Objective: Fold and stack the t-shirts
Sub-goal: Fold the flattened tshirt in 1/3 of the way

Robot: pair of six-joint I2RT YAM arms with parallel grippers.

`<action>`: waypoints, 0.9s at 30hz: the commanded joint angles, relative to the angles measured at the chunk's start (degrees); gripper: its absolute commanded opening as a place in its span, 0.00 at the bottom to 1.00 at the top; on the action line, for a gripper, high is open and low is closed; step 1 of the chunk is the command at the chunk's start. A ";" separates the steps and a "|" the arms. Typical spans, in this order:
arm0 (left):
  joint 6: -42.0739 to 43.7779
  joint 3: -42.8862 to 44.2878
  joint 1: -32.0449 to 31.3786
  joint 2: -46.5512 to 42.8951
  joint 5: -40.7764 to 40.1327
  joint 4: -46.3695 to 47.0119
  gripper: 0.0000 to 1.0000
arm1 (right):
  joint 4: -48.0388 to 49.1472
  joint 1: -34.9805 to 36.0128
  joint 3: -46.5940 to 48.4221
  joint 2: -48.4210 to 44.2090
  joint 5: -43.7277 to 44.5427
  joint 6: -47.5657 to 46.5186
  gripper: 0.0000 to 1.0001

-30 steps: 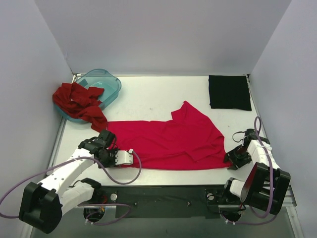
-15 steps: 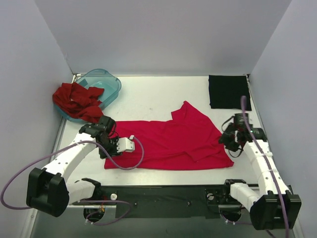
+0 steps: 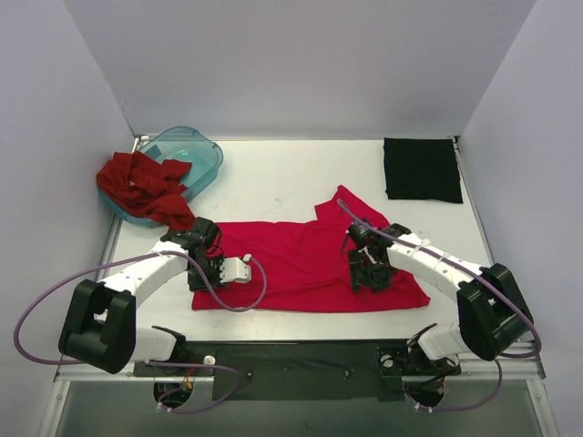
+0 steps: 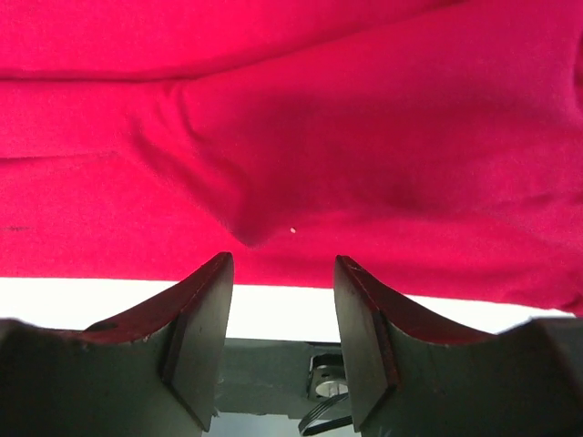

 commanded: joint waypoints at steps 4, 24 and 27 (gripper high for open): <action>-0.07 -0.28 -0.10 1.31 -0.83 4.99 0.34 | 1.74 1.82 3.35 5.48 0.59 -3.63 0.45; 3.35 2.98 -0.18 -1.67 0.68 -7.41 0.47 | 0.24 0.68 10.37 9.88 5.33 -7.85 0.00; 4.67 -0.18 -0.36 -1.41 -1.53 -4.00 0.48 | -0.63 0.68 11.69 10.67 5.68 -8.64 0.00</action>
